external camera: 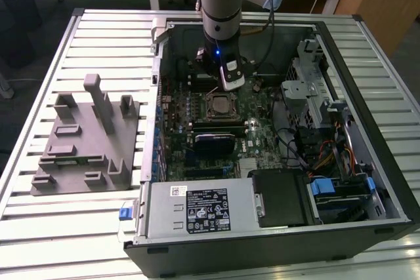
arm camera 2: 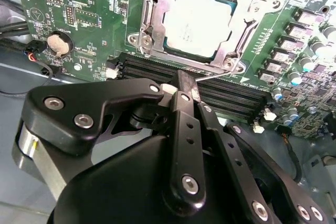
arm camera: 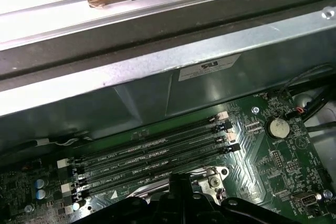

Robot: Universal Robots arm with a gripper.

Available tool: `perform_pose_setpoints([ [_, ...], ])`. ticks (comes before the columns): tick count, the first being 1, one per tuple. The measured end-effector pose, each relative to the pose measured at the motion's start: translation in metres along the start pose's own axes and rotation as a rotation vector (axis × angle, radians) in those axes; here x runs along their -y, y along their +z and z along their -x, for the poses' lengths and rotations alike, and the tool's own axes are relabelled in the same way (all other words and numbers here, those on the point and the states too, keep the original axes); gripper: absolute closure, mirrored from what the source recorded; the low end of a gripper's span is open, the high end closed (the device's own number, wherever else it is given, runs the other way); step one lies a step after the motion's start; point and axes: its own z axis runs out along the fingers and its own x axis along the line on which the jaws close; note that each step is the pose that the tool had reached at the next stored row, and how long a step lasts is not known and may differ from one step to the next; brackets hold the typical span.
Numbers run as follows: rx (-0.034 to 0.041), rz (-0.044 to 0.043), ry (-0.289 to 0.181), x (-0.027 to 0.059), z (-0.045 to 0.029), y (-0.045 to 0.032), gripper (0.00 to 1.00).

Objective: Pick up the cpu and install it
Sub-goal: 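Install the first cpu locking lever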

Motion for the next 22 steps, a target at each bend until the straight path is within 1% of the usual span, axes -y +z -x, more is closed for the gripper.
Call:
perform_pose_setpoints([
  [1, 0.0062, 0.0002, -0.002, 0.0002, -0.0003, 0.0004, 0.89],
  [3, 0.0242, 0.0007, -0.007, 0.0006, -0.0010, 0.0009, 0.89],
  [5, 0.0415, 0.0033, -0.012, 0.0010, -0.0016, 0.0017, 0.89],
  [6, 0.0457, 0.0047, -0.013, 0.0012, -0.0022, 0.0021, 0.89],
  [17, 0.0490, 0.0061, -0.014, 0.0017, -0.0068, 0.0041, 0.89],
  [22, 0.0494, 0.0061, -0.014, -0.0008, -0.0080, 0.0062, 0.89],
])
